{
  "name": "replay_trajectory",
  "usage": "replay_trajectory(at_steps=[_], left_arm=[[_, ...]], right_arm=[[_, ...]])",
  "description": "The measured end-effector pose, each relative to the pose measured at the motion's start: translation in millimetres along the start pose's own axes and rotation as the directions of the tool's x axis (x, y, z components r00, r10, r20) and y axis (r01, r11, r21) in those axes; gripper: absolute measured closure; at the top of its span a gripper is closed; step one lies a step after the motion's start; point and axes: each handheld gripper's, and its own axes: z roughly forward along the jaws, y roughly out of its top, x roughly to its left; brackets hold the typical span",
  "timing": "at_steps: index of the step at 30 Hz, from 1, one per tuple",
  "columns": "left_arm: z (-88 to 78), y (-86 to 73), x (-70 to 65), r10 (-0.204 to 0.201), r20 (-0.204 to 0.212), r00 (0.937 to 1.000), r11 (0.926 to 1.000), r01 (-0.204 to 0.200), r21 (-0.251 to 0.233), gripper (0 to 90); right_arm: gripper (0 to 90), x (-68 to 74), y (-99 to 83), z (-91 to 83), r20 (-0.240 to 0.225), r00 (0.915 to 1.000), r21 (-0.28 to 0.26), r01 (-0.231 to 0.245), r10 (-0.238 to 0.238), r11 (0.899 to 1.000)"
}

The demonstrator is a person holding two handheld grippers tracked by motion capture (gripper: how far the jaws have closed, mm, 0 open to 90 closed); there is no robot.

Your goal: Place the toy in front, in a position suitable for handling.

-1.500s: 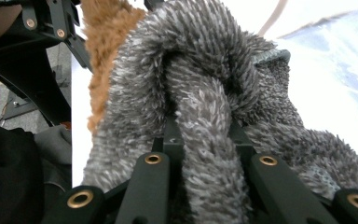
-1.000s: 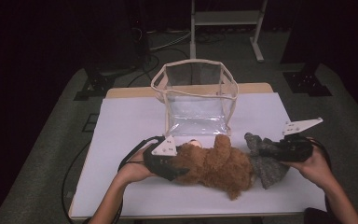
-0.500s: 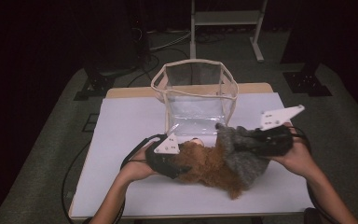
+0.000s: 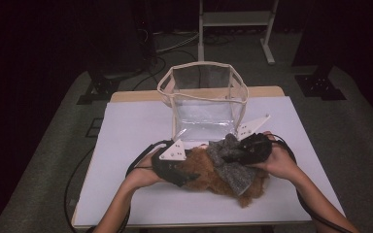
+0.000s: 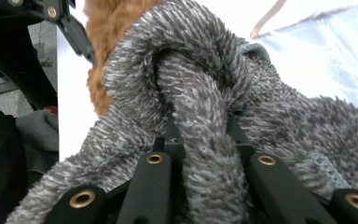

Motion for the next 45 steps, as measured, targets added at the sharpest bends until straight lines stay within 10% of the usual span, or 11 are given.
replay_trajectory(at_steps=[18, 29, 32, 38, 45], left_arm=[[11.9, -52.8, 23.5, -0.116, 0.085, 0.9897, 0.9754, 0.129, -0.179, 5.6], [35.4, -55.4, 26.8, -0.169, 0.103, 0.9801, 0.9698, 0.185, -0.16, 0.0], [35.9, -54.4, 26.5, -0.177, 0.103, 0.9787, 0.9664, 0.193, -0.17, 12.7], [15.2, -26.6, 17.8, -0.079, 0.021, 0.9966, 0.9715, 0.082, -0.222, 30.5], [-22.3, 14.5, 18.8, -0.025, -0.045, 0.9987, 0.9781, 0.015, -0.208, 33.4]], right_arm=[[76.7, -14.8, -14.9, -0.4, -0.002, 0.9979, -0.018, -0.065, 0.065, 0.998], [77.0, -17.7, -20.0, -3.1, 0.006, 0.997, -0.021, -0.077, 0.077, 0.997], [77.0, -19.1, -19.6, -2.4, 0.001, 0.9964, -0.019, -0.085, 0.085, 0.996], [76.4, -15.4, -9.2, -0.6, 0.002, 0.9968, -0.052, -0.079, 0.08, 0.995], [76.8, -10.7, 9.6, -10.5, -0.021, 0.9973, -0.202, -0.073, 0.07, 0.977]])
